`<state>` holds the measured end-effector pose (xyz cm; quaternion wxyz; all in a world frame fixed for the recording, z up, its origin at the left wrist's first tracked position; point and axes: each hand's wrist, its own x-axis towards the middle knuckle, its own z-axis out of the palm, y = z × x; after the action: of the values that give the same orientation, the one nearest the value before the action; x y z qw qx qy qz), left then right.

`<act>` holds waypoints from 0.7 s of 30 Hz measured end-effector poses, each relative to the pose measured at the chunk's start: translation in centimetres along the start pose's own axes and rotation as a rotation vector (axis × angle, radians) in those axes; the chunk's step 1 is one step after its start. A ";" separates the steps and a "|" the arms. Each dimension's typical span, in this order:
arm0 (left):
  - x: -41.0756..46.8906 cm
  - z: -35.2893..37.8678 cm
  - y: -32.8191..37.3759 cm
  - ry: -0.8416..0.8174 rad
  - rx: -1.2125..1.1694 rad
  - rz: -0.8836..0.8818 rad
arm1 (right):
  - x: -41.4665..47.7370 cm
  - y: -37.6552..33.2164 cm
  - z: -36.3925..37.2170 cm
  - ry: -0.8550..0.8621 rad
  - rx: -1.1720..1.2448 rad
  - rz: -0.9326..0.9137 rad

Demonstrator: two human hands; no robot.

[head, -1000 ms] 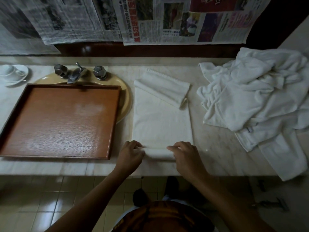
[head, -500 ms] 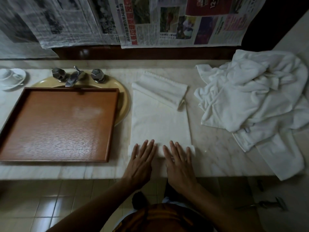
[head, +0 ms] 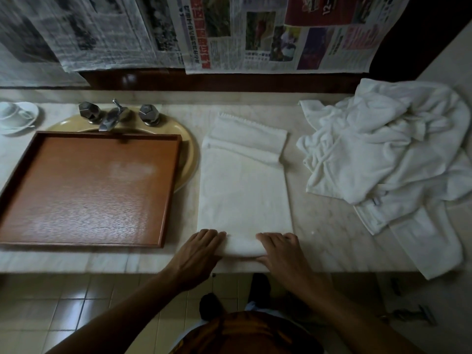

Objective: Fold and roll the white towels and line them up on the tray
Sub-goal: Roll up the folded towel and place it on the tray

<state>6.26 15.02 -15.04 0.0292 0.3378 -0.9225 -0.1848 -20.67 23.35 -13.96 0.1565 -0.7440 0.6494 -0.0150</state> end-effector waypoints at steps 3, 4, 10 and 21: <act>-1.2 -0.3 0.8 0.032 -0.181 -0.076 | -0.6 -0.2 -0.6 -0.090 0.114 0.051; -1.3 -0.5 0.9 0.025 -0.225 -0.096 | -0.5 0.0 -1.0 -0.119 0.142 0.056; -0.2 -1.6 0.1 -0.052 -0.409 -0.168 | 1.2 0.8 -3.3 -0.201 0.111 0.027; 3.9 -1.2 -3.1 -0.061 -0.162 -0.205 | 0.6 -2.6 -1.9 0.150 0.001 0.097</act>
<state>5.37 9.95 -15.37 0.0092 0.4210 -0.8656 -0.2710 -18.55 22.65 -11.57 0.1083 -0.7083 0.6946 -0.0636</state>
